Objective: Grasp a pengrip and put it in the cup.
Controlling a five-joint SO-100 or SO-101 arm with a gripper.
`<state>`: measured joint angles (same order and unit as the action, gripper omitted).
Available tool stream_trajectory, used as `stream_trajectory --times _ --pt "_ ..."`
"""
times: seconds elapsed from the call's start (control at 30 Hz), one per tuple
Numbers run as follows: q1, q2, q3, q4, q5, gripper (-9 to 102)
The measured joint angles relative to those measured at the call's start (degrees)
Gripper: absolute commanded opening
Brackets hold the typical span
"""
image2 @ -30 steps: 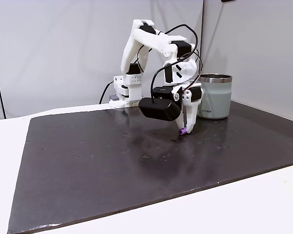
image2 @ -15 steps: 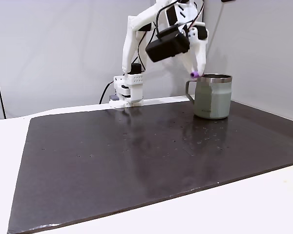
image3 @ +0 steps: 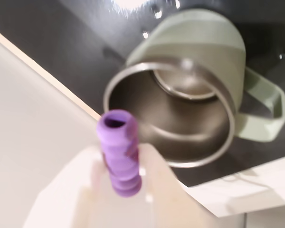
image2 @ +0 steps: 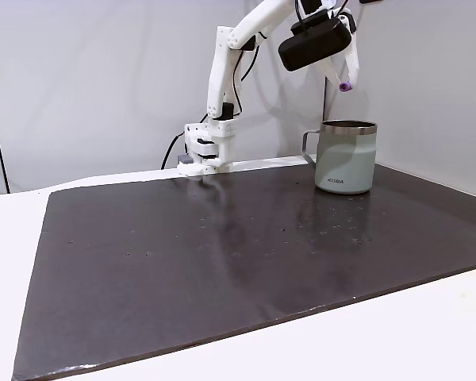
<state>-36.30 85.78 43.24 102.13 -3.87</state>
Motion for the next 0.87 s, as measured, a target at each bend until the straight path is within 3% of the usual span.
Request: stream_trajectory --times 0.37,0.53,0.87 --pt "-3.08 -0.53 0.18 0.53 0.09 1" --pt "-3.78 -0.53 0.18 0.53 0.09 23" --pt "-4.66 -0.53 0.18 0.53 0.09 24"
